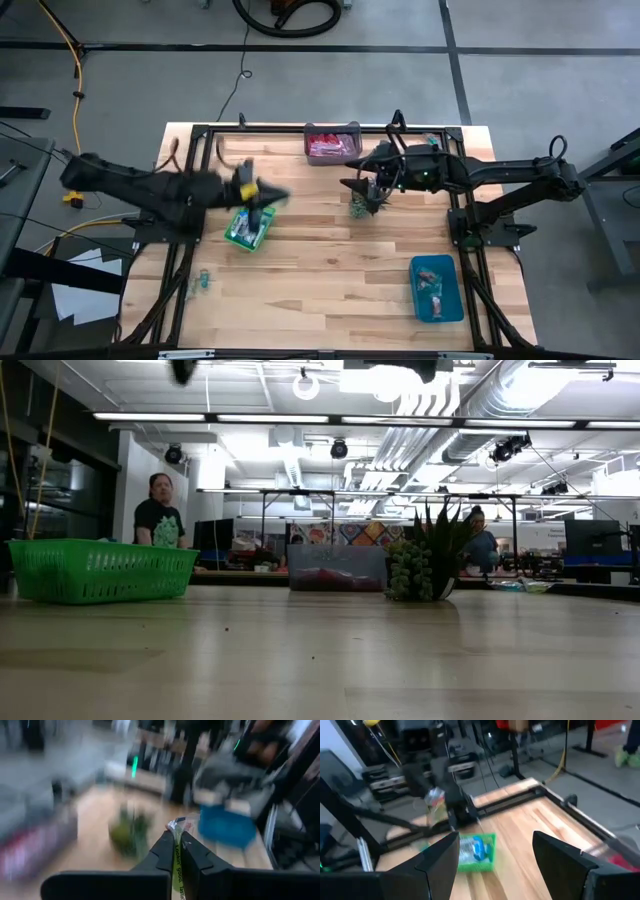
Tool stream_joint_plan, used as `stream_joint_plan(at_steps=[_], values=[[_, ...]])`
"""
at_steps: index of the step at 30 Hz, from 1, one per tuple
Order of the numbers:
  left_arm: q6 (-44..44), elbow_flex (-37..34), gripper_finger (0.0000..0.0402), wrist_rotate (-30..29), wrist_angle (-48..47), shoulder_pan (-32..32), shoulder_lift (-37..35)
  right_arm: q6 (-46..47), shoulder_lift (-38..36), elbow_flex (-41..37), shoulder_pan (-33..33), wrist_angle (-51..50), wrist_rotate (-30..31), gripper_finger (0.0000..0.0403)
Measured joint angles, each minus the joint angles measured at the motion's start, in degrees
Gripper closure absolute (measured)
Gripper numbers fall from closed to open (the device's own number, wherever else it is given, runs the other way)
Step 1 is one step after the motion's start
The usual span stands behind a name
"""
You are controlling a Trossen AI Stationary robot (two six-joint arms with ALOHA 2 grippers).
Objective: Sort candy
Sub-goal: Put the transparent candy into the blue bin
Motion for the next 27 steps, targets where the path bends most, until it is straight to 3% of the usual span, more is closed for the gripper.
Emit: stream_joint_plan(at_steps=[3,7,12,17,27], values=[[9.41,0.09,0.0401,13.36,13.7,10.39,1.57,-0.02,0.08,0.0,0.03,3.9,-0.09,0.0156],[11.87,0.02,0.0401,29.98,24.72,21.33,6.85,-1.69,0.76,0.0,0.03,9.36,-0.1,0.0156],[8.31,0.0,0.0401,41.6,37.24,27.64,13.71,-4.01,3.0,0.0,0.03,14.58,-0.8,0.0156],[5.88,0.02,0.0401,42.73,49.46,27.0,17.44,-4.13,6.31,0.0,0.54,15.37,-0.95,0.0156],[6.39,0.02,0.0401,41.25,50.2,24.06,17.75,-4.76,11.44,0.0,2.47,22.14,-3.18,0.0156]])
